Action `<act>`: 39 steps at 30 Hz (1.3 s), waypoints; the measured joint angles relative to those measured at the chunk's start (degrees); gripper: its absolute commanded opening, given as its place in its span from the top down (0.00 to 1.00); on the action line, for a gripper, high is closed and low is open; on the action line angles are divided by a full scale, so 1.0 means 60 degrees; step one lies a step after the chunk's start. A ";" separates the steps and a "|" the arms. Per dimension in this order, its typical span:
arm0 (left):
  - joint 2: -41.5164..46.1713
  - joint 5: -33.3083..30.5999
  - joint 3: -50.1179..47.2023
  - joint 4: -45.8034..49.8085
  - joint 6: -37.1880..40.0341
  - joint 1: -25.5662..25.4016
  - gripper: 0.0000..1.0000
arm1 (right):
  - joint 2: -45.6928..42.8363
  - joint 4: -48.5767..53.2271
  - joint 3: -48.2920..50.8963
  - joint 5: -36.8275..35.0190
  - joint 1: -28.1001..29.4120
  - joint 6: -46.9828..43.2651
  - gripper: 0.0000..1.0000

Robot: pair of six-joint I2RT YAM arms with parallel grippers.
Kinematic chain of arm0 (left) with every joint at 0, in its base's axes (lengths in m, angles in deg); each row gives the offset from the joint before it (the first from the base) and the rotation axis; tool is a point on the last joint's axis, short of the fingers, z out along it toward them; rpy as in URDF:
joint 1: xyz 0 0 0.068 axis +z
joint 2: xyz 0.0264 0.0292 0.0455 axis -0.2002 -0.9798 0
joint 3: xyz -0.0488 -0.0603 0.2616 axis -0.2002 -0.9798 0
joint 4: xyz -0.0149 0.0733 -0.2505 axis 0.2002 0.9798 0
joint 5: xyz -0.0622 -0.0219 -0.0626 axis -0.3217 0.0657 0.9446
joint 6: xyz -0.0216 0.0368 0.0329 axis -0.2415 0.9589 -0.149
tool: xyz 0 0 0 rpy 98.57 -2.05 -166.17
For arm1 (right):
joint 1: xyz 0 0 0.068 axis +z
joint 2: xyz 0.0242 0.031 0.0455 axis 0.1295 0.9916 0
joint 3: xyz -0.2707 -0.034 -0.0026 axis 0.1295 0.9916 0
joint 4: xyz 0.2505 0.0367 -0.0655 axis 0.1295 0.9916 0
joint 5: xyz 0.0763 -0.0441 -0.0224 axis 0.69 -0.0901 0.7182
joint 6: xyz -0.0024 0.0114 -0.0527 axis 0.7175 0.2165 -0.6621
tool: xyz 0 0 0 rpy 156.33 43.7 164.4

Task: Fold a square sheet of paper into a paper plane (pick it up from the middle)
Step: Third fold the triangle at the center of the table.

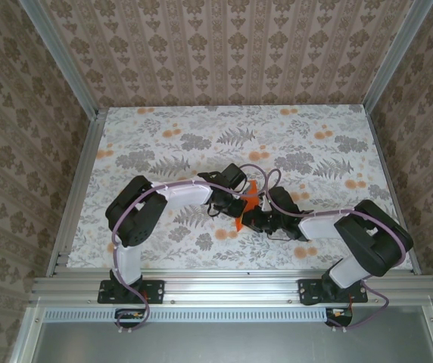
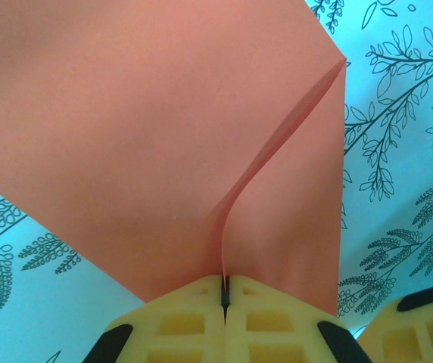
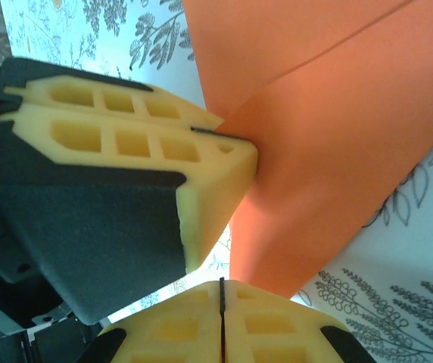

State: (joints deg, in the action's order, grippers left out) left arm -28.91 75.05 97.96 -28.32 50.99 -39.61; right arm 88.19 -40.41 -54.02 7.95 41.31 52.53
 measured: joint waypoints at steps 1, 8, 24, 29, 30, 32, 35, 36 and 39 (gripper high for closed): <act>0.0000 0.0000 0.0000 0.0000 -0.0004 0.0000 1.00 | 0.0044 -0.0029 0.0000 -0.0007 0.0051 0.0004 0.92; 0.0000 0.0022 0.0000 0.0004 -0.0011 0.0029 1.00 | 0.0674 -0.0372 -0.0004 0.0011 0.0149 0.0015 0.92; 0.0000 0.0018 0.0007 0.0007 -0.0011 0.0051 1.00 | 0.0200 -0.0200 0.0000 0.0033 0.0178 0.0004 0.92; -0.0004 0.0022 0.0025 0.0036 -0.0011 0.0051 1.00 | 0.0328 0.0036 -0.0007 0.0029 0.0361 -0.0025 0.92; -0.0004 0.0022 0.0025 0.0036 -0.0018 0.0051 1.00 | 0.0404 0.0091 -0.0025 0.0029 0.0375 -0.0044 0.92; -0.0004 0.0018 0.0029 0.0044 -0.0033 0.0051 1.00 | 0.0477 0.0189 -0.0087 0.0033 0.0382 -0.0080 0.91; -0.0004 0.0015 0.0029 0.0044 -0.0036 0.0062 1.00 | 0.0364 0.0466 -0.0138 0.0000 0.0339 -0.0277 0.89; -0.0004 0.0015 0.0029 0.0044 -0.0036 0.0062 1.00 | 0.0215 0.0681 -0.0142 -0.0033 0.0280 -0.0342 0.89; -0.0004 0.0015 0.0029 0.0044 -0.0036 0.0062 1.00 | -0.0681 0.1745 -0.0175 -0.0131 -0.0222 -0.0809 0.90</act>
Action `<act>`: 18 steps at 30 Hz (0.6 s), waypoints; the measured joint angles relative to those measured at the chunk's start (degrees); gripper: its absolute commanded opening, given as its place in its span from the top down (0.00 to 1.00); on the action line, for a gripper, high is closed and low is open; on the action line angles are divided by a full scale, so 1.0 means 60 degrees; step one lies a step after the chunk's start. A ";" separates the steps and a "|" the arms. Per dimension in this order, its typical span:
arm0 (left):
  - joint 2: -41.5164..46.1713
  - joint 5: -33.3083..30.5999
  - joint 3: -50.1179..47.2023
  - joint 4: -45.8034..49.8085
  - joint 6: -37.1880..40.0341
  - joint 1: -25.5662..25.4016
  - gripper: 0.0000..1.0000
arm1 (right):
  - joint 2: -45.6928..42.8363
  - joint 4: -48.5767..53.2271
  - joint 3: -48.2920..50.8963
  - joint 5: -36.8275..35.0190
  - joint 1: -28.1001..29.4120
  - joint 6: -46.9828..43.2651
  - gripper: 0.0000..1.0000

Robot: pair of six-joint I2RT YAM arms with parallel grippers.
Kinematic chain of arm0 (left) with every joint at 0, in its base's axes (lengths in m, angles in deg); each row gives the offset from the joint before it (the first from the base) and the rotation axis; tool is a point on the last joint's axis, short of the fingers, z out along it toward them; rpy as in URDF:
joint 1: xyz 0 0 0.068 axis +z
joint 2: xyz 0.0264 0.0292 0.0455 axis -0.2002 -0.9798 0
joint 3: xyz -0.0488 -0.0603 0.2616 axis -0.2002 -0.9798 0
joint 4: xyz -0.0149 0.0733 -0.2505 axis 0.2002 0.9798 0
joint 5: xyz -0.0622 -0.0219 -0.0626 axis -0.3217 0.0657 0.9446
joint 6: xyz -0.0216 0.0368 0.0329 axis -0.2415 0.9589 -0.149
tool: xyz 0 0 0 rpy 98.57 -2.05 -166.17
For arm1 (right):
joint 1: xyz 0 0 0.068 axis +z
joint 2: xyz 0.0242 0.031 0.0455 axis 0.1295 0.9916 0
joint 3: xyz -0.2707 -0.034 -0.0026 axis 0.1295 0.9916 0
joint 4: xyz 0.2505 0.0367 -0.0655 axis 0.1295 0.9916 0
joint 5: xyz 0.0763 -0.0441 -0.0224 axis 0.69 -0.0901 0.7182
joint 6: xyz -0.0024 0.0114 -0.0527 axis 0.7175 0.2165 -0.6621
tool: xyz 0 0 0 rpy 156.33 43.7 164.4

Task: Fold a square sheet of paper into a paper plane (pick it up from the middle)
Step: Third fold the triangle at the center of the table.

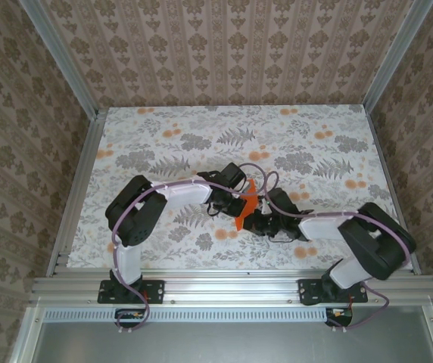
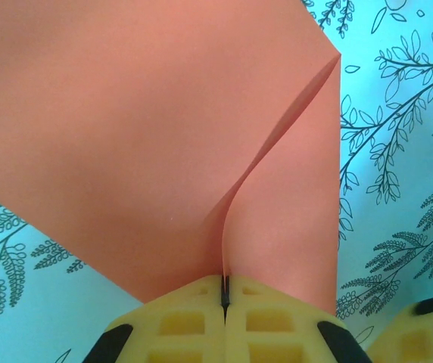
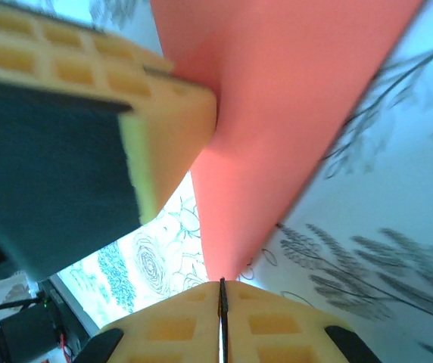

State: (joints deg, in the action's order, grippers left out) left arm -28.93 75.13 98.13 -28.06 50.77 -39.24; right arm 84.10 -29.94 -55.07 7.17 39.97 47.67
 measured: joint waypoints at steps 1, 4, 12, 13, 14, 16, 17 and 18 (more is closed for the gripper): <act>0.0000 0.0000 0.0000 0.0000 0.0000 0.0000 1.00 | -0.0331 0.0379 -0.0069 -0.0055 -0.0273 -0.0197 0.90; 0.0000 0.0000 0.0000 -0.0004 0.0000 0.0000 1.00 | -0.1013 0.1206 -0.0444 -0.0138 -0.1275 -0.0794 0.90; 0.0000 0.0000 0.0036 0.0040 0.0000 0.0000 1.00 | 0.1024 0.1843 -0.2455 0.0277 -0.2579 -0.1978 0.93; 0.0000 -0.0004 0.0036 0.0062 0.0000 0.0007 1.00 | 0.1319 0.1865 -0.2652 0.0382 -0.2623 -0.2051 0.93; 0.0000 -0.0004 0.0036 0.0069 0.0000 0.0018 1.00 | 0.1632 0.1905 -0.2885 0.0517 -0.2652 -0.2157 0.93; 0.0000 -0.0004 0.0047 0.0098 0.0004 0.0036 1.00 | 0.2284 0.1993 -0.3424 0.0820 -0.2648 -0.2295 0.93; 0.0000 -0.0007 0.0055 0.0109 0.0000 0.0044 1.00 | 0.2630 0.2007 -0.3727 0.0976 -0.2648 -0.2393 0.93; 0.0000 -0.0011 0.0058 0.0135 0.0000 0.0044 1.00 | 0.2874 0.2025 -0.3923 0.1107 -0.2648 -0.2466 0.93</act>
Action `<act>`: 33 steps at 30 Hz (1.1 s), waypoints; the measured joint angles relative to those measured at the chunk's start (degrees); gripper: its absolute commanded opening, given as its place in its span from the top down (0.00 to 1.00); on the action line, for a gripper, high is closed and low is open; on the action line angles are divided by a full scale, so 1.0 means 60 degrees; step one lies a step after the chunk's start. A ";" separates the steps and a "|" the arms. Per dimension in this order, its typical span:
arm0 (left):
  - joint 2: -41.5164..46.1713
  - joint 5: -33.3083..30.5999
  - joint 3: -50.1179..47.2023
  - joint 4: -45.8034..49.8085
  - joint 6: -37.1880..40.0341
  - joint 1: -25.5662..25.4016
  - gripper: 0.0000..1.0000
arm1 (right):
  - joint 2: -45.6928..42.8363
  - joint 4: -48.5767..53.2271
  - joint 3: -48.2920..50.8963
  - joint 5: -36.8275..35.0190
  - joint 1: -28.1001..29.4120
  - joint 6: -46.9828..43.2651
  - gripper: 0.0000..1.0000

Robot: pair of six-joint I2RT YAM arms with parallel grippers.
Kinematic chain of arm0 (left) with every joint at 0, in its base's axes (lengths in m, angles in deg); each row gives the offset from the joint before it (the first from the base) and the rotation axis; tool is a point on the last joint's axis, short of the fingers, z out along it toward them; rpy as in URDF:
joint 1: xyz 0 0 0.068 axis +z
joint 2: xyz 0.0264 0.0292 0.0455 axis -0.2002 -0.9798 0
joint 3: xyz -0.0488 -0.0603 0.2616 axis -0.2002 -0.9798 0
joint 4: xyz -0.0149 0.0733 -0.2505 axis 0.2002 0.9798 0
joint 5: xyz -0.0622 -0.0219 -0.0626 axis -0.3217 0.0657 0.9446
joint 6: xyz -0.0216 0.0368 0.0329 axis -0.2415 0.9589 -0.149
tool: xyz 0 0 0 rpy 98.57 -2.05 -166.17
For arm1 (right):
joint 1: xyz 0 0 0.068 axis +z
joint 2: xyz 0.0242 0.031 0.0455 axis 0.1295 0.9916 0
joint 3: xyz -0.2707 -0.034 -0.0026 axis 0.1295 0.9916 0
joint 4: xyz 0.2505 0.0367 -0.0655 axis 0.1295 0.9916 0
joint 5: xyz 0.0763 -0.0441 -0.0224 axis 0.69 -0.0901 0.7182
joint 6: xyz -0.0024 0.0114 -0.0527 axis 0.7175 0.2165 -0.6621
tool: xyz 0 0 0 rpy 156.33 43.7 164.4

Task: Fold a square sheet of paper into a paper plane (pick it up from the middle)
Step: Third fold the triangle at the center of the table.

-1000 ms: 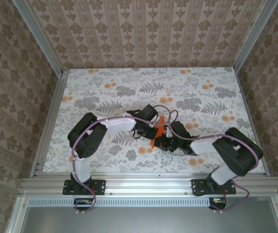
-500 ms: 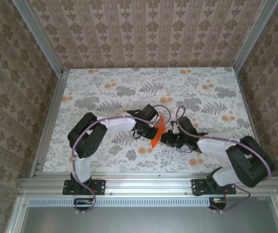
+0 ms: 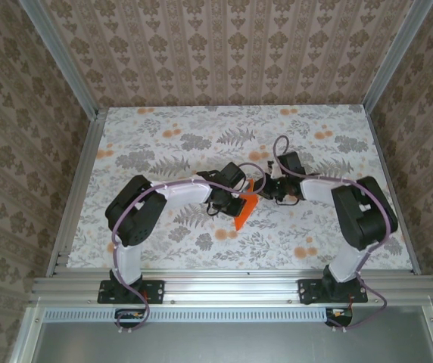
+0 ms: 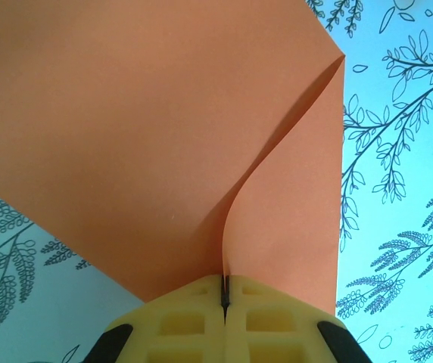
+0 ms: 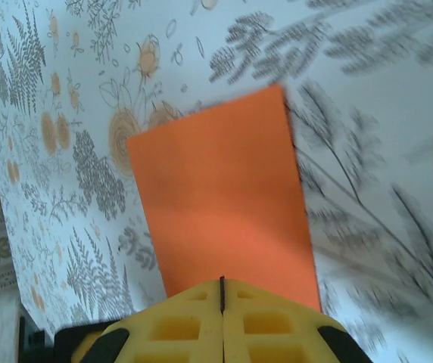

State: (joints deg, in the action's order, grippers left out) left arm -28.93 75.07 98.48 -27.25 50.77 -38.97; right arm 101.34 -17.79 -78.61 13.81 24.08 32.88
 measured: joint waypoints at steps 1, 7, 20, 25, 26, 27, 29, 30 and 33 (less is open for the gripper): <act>0.0000 -0.0007 0.0000 0.0007 0.0000 0.0000 1.00 | 0.0255 0.0033 -0.0222 0.0106 0.0000 -0.0091 0.93; 0.0000 -0.0051 0.0044 0.0106 0.0004 0.0000 1.00 | 0.1202 0.1166 -0.1304 0.0321 0.0084 -0.1016 0.93; 0.0004 -0.0233 0.0175 0.0426 0.0044 0.0036 1.00 | 0.1851 0.3552 -0.2721 -0.0255 0.0229 -0.3217 0.93; 0.0004 -0.0280 0.0229 0.0597 0.0113 0.0073 1.00 | 0.1861 0.3858 -0.2830 -0.0328 0.0270 -0.3559 0.93; 0.0004 -0.0295 0.0229 0.0612 0.0117 0.0073 1.00 | 0.1880 0.3909 -0.2860 -0.0328 0.0273 -0.3588 0.93; 0.0004 -0.0302 0.0233 0.0619 0.0124 0.0073 1.00 | 0.1894 0.3949 -0.2889 -0.0331 0.0273 -0.3628 0.93; 0.0004 -0.0299 0.0233 0.0623 0.0182 0.0073 1.00 | 0.1902 0.3996 -0.2914 -0.0335 0.0273 -0.3719 0.93; 0.0007 -0.0302 0.0233 0.0627 0.0200 0.0073 1.00 | 0.1905 0.4000 -0.2918 -0.0335 0.0273 -0.3741 0.93; 0.0022 -0.0317 0.0233 0.0678 0.0266 0.0080 1.00 | 0.1912 0.4029 -0.2932 -0.0331 0.0299 -0.3778 0.93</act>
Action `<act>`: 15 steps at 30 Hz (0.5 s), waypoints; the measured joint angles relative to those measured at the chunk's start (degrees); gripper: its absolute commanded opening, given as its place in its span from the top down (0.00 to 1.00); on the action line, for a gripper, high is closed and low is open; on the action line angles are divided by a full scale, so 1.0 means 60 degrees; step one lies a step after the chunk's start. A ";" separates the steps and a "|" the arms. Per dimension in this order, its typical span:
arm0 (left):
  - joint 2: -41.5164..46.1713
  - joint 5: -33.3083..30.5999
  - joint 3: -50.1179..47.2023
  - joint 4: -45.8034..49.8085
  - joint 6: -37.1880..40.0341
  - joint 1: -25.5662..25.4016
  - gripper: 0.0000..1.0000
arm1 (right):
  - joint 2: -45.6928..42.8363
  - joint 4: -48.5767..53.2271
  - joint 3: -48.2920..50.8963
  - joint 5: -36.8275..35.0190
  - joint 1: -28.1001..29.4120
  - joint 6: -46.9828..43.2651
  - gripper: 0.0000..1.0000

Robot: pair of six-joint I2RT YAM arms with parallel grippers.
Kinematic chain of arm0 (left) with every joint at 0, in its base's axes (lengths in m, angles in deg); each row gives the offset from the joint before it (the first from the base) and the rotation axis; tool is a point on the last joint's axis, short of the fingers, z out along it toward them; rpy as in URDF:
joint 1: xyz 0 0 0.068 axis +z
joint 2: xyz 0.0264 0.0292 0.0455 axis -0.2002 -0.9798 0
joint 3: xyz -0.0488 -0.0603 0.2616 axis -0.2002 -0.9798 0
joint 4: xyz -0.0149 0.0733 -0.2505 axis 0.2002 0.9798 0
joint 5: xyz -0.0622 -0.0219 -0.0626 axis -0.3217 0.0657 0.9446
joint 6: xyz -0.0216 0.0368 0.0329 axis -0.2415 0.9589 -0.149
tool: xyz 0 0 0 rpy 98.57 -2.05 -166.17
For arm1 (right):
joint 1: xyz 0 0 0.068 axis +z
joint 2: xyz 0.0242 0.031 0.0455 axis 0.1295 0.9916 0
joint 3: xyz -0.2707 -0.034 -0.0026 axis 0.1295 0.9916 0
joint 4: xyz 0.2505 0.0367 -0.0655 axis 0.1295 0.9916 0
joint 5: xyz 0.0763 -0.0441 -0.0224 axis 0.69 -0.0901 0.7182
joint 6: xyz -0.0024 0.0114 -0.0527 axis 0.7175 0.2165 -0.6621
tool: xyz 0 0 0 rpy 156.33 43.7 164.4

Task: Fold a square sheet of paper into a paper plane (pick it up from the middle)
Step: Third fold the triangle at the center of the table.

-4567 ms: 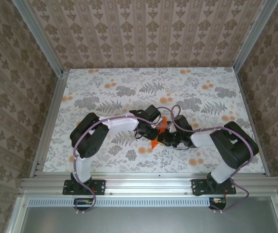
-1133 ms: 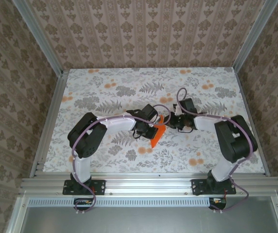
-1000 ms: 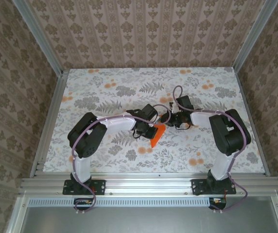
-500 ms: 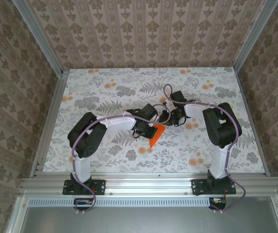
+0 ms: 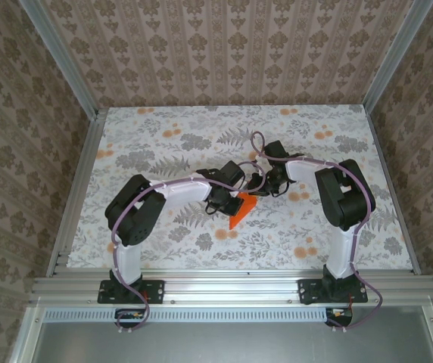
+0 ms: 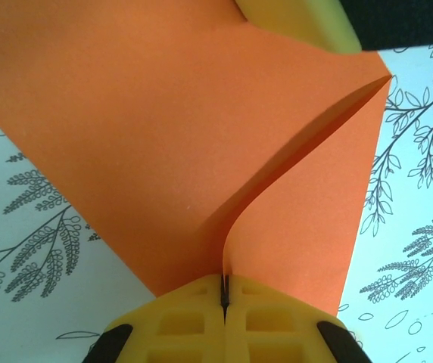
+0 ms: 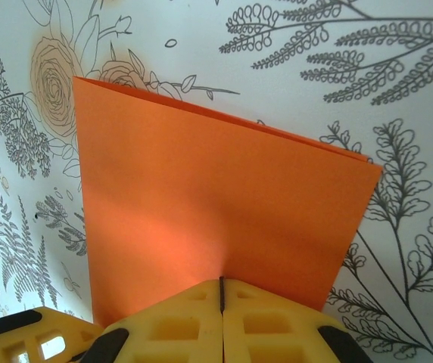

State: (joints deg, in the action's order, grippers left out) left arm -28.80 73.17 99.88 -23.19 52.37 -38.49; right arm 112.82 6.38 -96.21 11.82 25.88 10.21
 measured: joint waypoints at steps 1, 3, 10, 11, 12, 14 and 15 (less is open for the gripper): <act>0.0000 0.0000 0.0000 0.0011 0.0018 0.0011 1.00 | 0.0000 0.0007 0.0000 0.0000 0.0000 0.0000 0.93; 0.0000 0.0007 0.0000 0.0044 0.0029 0.0047 1.00 | 0.0000 0.0015 0.0000 0.0011 0.0000 0.0004 0.91; 0.0000 0.0007 0.0011 0.0109 0.0029 0.0051 0.91 | -0.0197 0.0055 0.0073 0.0029 -0.0018 0.0288 0.84; 0.0000 0.0004 0.0011 0.0120 0.0025 0.0051 0.89 | -0.0346 0.0066 0.0149 0.0018 -0.0047 0.0346 0.84; 0.0000 0.0004 0.0015 0.0153 0.0025 0.0044 0.85 | -0.0576 0.0073 0.0259 0.0000 -0.0098 0.0415 0.84; 0.0022 0.0004 0.0018 0.0262 0.0058 0.0036 0.74 | -0.1111 0.0080 0.0474 -0.0040 -0.0211 0.0568 0.83; 0.0084 -0.0011 0.0022 0.0342 0.0004 0.0025 0.71 | -0.1453 0.0073 0.0594 -0.0058 -0.0255 0.0627 0.83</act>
State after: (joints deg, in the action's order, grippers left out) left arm -28.30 73.10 100.01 -21.13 52.39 -38.34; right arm 104.10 6.82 -92.64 11.47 24.35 13.97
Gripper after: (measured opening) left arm 0.247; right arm 0.168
